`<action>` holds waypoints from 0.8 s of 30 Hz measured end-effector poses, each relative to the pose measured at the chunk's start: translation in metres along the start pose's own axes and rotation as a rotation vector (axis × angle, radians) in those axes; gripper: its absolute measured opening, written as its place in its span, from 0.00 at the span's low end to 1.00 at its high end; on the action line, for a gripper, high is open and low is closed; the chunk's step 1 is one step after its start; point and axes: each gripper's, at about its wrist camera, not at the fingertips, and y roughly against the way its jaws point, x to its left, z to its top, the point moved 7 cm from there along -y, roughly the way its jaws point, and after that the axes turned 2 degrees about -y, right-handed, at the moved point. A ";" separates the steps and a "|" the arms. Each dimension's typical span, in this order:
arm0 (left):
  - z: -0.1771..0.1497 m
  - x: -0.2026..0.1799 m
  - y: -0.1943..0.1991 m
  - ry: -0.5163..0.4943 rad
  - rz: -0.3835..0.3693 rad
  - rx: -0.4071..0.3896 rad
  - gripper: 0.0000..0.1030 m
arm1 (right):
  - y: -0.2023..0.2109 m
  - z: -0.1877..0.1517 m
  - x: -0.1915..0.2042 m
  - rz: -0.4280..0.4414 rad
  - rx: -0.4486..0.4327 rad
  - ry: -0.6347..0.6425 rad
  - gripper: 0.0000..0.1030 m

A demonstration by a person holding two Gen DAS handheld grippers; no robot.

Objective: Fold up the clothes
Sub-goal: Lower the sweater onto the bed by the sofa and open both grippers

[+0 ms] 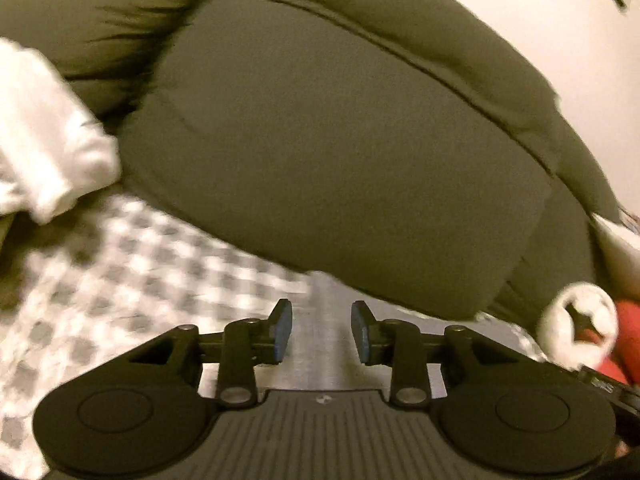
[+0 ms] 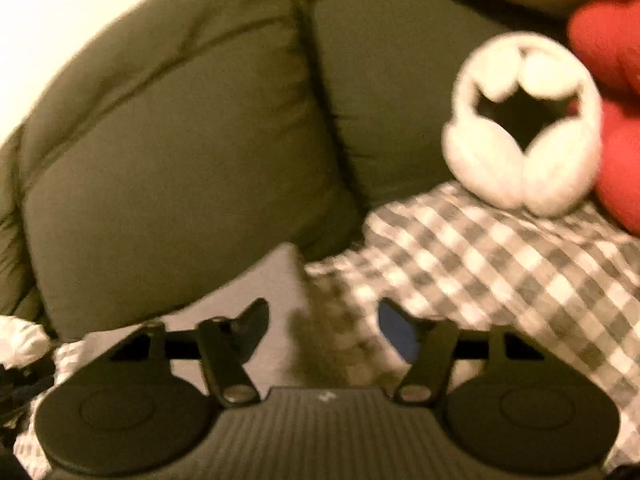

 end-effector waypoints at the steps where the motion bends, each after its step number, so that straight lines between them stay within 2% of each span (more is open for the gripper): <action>1: -0.002 -0.011 -0.005 -0.035 -0.011 0.002 0.29 | -0.001 -0.001 0.007 0.022 -0.002 0.009 0.25; 5: -0.016 -0.040 -0.046 -0.160 -0.021 0.040 0.29 | -0.018 -0.012 0.030 0.060 0.037 0.070 0.22; 10: -0.028 -0.035 -0.075 -0.209 0.027 0.068 0.28 | -0.045 -0.027 0.034 0.048 0.069 0.113 0.21; 13: -0.033 -0.032 -0.077 -0.225 0.032 0.065 0.27 | -0.053 -0.030 0.022 0.070 0.058 0.054 0.14; 19: -0.035 -0.035 -0.073 -0.225 0.050 0.073 0.27 | -0.052 -0.032 0.024 0.045 0.064 0.067 0.13; 20: -0.034 -0.037 -0.070 -0.234 0.060 0.074 0.27 | -0.049 -0.031 0.026 0.043 0.061 0.071 0.13; 24: -0.035 -0.037 -0.049 -0.260 0.093 0.080 0.27 | -0.028 -0.027 0.032 0.062 0.040 0.067 0.29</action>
